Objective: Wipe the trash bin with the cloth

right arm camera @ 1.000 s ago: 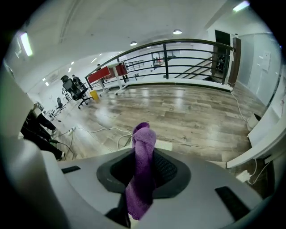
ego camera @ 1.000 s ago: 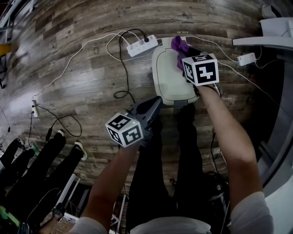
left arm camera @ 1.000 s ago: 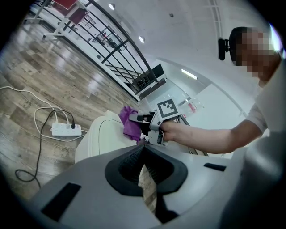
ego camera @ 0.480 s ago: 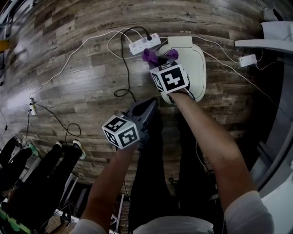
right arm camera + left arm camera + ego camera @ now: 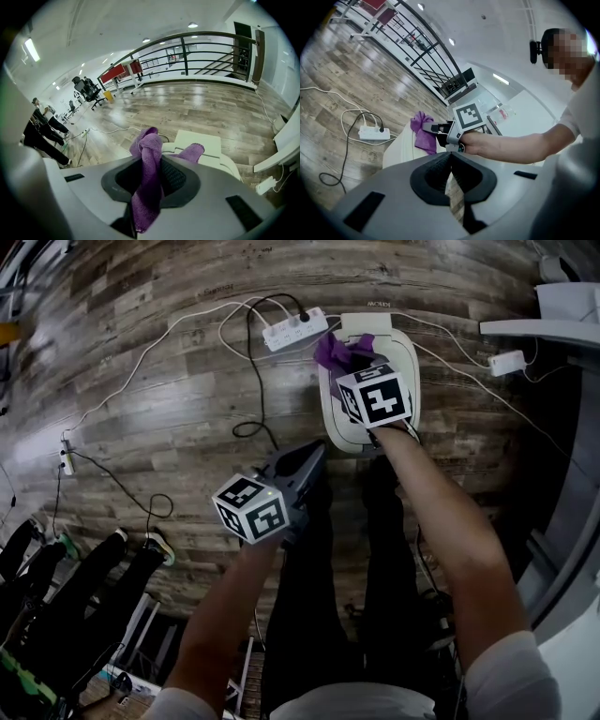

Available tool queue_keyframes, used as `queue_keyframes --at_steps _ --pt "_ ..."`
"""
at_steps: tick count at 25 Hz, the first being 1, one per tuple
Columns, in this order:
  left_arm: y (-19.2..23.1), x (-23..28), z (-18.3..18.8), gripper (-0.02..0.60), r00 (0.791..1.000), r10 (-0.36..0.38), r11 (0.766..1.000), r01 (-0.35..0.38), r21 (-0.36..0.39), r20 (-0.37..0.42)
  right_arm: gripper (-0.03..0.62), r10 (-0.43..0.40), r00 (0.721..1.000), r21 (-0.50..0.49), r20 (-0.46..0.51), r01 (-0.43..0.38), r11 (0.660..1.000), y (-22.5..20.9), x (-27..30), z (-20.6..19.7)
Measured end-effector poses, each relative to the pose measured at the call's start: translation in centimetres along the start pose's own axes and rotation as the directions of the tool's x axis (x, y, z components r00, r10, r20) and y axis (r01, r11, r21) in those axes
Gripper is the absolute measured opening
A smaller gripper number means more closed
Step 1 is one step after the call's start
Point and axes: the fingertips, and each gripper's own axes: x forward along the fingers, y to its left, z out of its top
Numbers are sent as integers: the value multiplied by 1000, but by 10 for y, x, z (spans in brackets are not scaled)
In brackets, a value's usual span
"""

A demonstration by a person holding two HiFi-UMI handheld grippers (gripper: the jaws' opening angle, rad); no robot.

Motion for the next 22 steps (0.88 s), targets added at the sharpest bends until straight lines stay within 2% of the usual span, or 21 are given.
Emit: queue_keyframes --at_steps 13,17,22 --pt "-23 27 -16 5 999 -30 999 31 19 -42 95 -130 992 65 9 129 990 -86 -41 -24" --pt "-28 31 -20 5 998 -35 999 37 24 -55 95 -160 987 35 -1 160 986 -109 -50 -33" --pt "-29 32 -23 3 997 -34 999 36 31 -63 95 -238 970 -5 -54 238 971 -151 -65 -54"
